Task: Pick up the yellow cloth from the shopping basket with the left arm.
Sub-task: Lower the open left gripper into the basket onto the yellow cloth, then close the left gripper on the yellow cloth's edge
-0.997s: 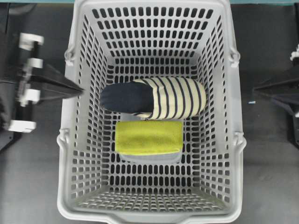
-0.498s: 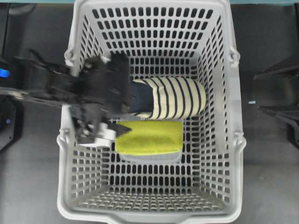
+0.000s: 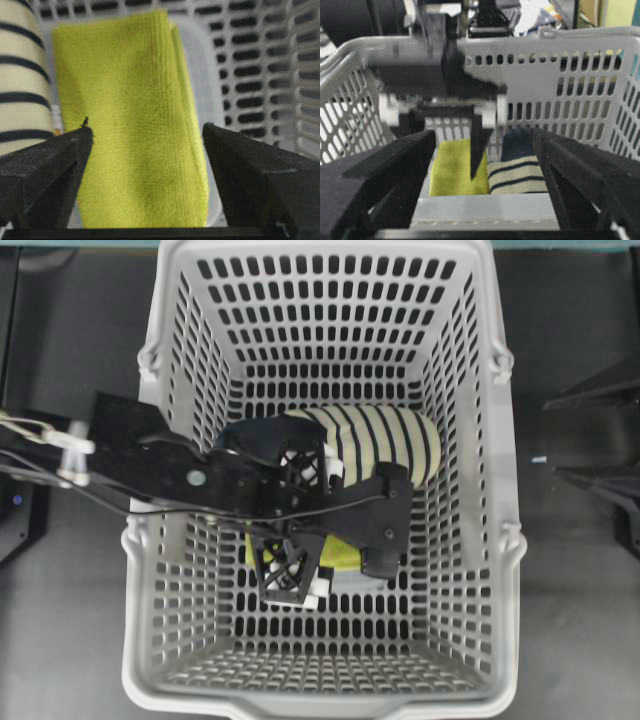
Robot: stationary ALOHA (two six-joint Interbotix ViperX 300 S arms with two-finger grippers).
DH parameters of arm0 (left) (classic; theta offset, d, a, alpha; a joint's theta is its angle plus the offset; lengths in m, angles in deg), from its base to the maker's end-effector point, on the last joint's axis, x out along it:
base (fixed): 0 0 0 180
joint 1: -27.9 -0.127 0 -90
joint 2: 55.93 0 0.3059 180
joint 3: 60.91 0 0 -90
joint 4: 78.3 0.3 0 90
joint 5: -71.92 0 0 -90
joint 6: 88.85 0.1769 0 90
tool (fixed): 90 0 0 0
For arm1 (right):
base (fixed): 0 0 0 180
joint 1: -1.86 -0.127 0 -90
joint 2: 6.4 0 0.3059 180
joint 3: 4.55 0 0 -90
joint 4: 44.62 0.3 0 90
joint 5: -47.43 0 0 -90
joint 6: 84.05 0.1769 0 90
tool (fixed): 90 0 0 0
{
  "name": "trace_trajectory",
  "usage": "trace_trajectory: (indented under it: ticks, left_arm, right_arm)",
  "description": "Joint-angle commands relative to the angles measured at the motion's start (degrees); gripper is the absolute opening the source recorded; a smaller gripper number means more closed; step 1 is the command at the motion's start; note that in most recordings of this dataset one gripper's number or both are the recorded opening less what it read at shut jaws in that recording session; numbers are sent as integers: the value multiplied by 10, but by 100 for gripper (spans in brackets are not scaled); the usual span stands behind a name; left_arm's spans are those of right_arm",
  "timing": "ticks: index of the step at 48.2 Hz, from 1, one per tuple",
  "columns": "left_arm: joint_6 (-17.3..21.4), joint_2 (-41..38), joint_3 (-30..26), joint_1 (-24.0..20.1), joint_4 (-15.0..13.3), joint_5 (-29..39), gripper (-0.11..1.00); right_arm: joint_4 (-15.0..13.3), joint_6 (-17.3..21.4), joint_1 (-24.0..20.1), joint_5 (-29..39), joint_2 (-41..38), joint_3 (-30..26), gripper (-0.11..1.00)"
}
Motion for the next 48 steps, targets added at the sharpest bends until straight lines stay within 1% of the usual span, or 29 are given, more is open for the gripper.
trace_trajectory:
  ticks: [1,7,14,19,21,24,31,33,34,41,48]
  left_arm:
    - [-1,-4,-7,0,2,7,85]
    - [-3,-18,3,-1,2,8,85]
    - [-17,-25,11,-1,2,7,85]
    - [-23,-24,16,0,2,8,81]
    - [-22,-23,18,0,2,9,77]
    - [-20,-23,18,0,2,9,66]
    - [-15,-11,13,0,2,11,25]
    - [-13,-5,9,0,1,15,15]
    - [-13,-2,6,0,2,17,13]
    - [-13,32,-33,0,2,54,12]
    - [-12,69,-104,0,2,112,12]
  right_arm:
    - [2,1,1,-6,-3,-10,75]
    - [2,1,0,-5,0,-9,75]
    - [2,1,0,-6,1,-6,75]
    - [2,2,1,-6,2,-5,75]
    - [2,2,0,-6,2,-4,75]
    - [2,2,0,-6,3,-4,75]
    - [2,2,0,-8,4,-4,75]
    - [2,2,1,-8,6,-4,75]
    - [2,2,1,-7,8,-4,75]
    - [2,2,0,-7,17,-3,75]
    - [2,2,1,-7,26,2,75]
